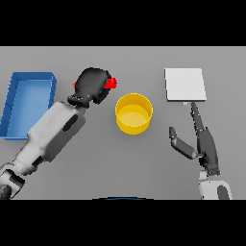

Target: Pick up the red beaker and tilt it to pour out 1 green nut into yellow bowl. Pick up the yellow bowl and place it on the metallic measuring scale.

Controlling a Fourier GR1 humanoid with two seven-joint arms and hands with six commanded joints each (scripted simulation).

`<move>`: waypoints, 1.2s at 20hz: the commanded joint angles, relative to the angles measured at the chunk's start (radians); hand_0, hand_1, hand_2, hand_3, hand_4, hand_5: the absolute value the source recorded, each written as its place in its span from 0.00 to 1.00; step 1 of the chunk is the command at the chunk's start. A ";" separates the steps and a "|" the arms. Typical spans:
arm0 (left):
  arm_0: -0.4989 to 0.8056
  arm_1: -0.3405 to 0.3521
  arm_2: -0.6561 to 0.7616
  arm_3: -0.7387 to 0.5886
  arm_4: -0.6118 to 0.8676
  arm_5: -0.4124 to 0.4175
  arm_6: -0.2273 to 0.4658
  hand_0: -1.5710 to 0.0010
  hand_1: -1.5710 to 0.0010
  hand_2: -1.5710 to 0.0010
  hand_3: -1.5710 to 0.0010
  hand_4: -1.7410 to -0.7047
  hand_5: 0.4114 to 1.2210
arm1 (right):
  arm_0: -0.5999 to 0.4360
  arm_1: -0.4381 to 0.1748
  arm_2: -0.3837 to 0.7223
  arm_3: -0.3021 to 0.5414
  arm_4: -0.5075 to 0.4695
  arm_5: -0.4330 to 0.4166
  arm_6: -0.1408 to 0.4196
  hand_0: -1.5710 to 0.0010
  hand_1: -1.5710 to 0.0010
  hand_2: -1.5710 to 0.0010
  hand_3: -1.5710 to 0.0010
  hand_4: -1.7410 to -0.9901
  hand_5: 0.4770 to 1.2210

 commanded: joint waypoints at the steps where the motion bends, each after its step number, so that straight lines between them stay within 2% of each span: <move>1: -0.014 0.005 -0.023 -0.003 -0.020 -0.012 -0.001 0.00 0.00 0.00 0.00 0.00 0.95 | -0.001 0.006 0.001 -0.006 -0.001 -0.003 0.005 1.00 1.00 1.00 1.00 0.62 0.30; 2: -0.037 0.013 -0.045 0.011 -0.040 -0.028 -0.008 0.00 0.00 0.00 0.00 0.00 0.96 | -0.004 0.002 -0.002 -0.002 -0.002 -0.002 0.005 1.00 1.00 1.00 1.00 0.62 0.31; 4: -0.071 0.028 -0.091 0.021 -0.078 -0.064 -0.010 0.00 0.00 0.00 0.00 0.09 0.98 | -0.003 0.008 -0.001 -0.011 -0.011 0.000 0.002 1.00 1.00 1.00 1.00 0.61 0.31; 5: -0.099 0.033 -0.111 0.039 -0.097 -0.079 -0.017 0.00 0.00 0.00 0.00 0.07 0.98 | -0.013 0.011 -0.007 0.002 -0.015 -0.003 0.018 1.00 1.00 1.00 1.00 0.61 0.30; 7: -0.149 0.043 -0.165 0.045 -0.128 -0.155 -0.030 0.00 0.00 0.00 0.11 0.05 0.99 | 0.007 0.015 -0.012 0.010 -0.035 0.005 -0.017 1.00 1.00 1.00 1.00 0.60 0.29; 8: -0.175 0.043 -0.187 0.064 -0.138 -0.180 -0.047 0.00 0.00 0.00 0.16 0.04 0.99 | -0.003 0.014 -0.019 0.018 -0.043 0.007 -0.005 1.00 1.00 1.00 1.00 0.60 0.28; 9: -0.191 0.045 -0.213 0.064 -0.152 -0.198 -0.061 0.00 0.00 0.00 0.19 0.04 0.99 | -0.005 0.011 -0.027 0.021 -0.045 0.002 -0.019 1.00 1.00 1.00 1.00 0.60 0.27; 12: -0.231 0.041 -0.305 0.087 -0.201 -0.237 -0.123 0.00 0.00 0.00 0.10 0.02 1.00 | 0.003 0.031 -0.022 0.016 -0.059 0.002 -0.026 1.00 1.00 1.00 1.00 0.60 0.24; 15: -0.295 0.022 -0.376 0.140 -0.247 -0.279 -0.138 0.00 0.00 0.00 0.05 0.01 1.00 | 0.002 0.042 -0.022 0.029 -0.059 -0.005 -0.027 1.00 1.00 1.00 1.00 0.60 0.22; 18: -0.336 0.007 -0.456 0.180 -0.297 -0.310 -0.150 0.00 0.00 0.00 0.03 0.01 1.00 | 0.018 0.042 -0.021 0.022 -0.051 -0.011 -0.042 1.00 1.00 1.00 1.00 0.60 0.21; 23: -0.410 0.014 -0.555 0.212 -0.348 -0.323 -0.214 0.00 0.00 0.00 0.01 0.00 1.00 | -0.002 0.039 -0.024 0.033 -0.034 -0.026 -0.007 1.00 1.00 1.00 1.00 0.62 0.17; 24: -0.418 0.004 -0.570 0.225 -0.359 -0.315 -0.205 0.00 0.00 0.00 0.01 0.00 1.00 | -0.008 0.040 -0.019 0.039 -0.024 -0.028 0.003 1.00 1.00 1.00 1.00 0.62 0.16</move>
